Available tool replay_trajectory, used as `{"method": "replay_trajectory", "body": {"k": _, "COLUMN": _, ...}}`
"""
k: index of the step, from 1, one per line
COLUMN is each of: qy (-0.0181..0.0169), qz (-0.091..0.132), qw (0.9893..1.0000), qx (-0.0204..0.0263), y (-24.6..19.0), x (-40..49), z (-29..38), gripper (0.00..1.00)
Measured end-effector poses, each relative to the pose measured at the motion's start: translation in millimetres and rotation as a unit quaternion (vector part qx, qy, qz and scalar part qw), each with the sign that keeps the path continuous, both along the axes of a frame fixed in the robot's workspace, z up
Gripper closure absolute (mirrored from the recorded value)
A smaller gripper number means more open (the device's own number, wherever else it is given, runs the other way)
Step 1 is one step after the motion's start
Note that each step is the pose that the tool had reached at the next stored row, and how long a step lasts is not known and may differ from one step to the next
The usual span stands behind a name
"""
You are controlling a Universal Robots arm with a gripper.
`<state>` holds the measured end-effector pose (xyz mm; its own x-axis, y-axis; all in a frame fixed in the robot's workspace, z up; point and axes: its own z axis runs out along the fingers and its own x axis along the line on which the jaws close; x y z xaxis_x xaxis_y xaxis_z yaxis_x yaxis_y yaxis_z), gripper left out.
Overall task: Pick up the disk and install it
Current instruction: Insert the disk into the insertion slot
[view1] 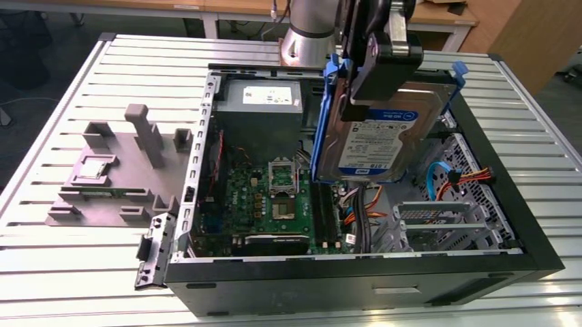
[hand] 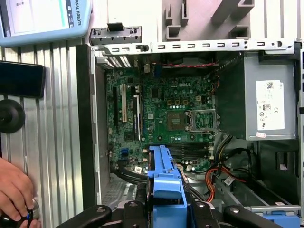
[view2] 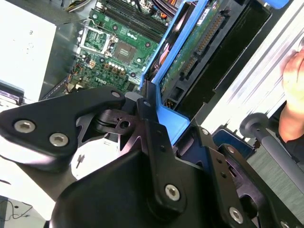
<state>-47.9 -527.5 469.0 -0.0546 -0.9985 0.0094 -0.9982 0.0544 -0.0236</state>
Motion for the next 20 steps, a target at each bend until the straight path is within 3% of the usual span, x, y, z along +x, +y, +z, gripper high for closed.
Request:
{"method": "replay_trajectory", "body": {"k": 7, "qy": 0.0000, "qz": 0.000, "qw": 1.0000, "qx": -0.0035, "y": -2.8, "x": 1.6, "z": -0.5, "gripper": 0.63}}
{"method": "replay_trajectory", "body": {"k": 20, "qy": 0.0000, "qz": 0.000, "qw": 1.0000, "qx": -0.0037, "y": -4.0, "x": 21.2, "z": -1.6, "gripper": 0.63}}
